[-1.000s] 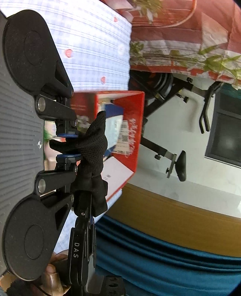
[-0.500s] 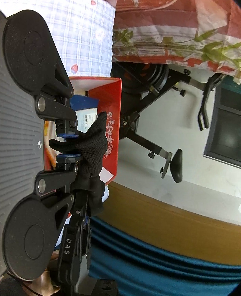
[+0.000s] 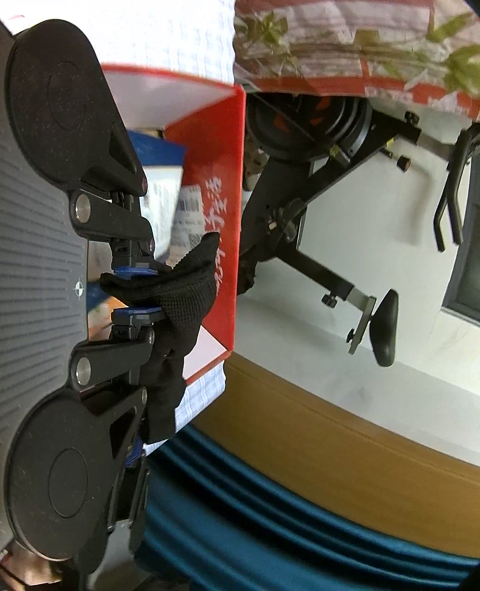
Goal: Organize soft objects
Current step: 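Lift the glove with the left tool while the right tool also grips it, then lower the glove into the red box and open both tools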
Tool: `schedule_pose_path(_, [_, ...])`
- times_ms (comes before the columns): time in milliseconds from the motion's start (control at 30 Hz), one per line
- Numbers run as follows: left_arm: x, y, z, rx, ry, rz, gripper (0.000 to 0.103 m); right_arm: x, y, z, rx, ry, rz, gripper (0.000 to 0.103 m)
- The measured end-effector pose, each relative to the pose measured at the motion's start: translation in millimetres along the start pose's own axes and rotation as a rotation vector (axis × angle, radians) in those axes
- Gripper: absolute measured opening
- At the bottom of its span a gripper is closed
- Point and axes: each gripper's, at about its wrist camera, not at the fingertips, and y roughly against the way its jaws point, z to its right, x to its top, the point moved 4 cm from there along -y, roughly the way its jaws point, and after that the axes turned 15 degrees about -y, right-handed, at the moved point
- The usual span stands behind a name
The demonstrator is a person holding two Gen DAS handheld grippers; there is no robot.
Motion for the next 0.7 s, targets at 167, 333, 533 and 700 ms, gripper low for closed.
schedule_pose_path(167, [7.9,-28.6,3.1,-0.022,-0.004,-0.024,0.017,-0.8,3.7,13.5,-0.038,0.011,0.025,0.010])
schedule_pose_path(333, [13.1,-52.8,9.4,-0.035,-0.030,-0.060,0.017,-2.5,5.3,16.4,-0.061,0.046,0.006,0.010])
schedule_pose_path(533, [13.6,-72.9,12.8,-0.043,-0.047,-0.113,0.017,-10.4,-2.5,13.9,-0.091,0.073,-0.077,0.011])
schedule_pose_path(700, [16.9,-81.2,9.8,-0.004,-0.059,-0.142,0.019,-17.5,-12.3,2.9,-0.053,0.076,-0.127,0.012])
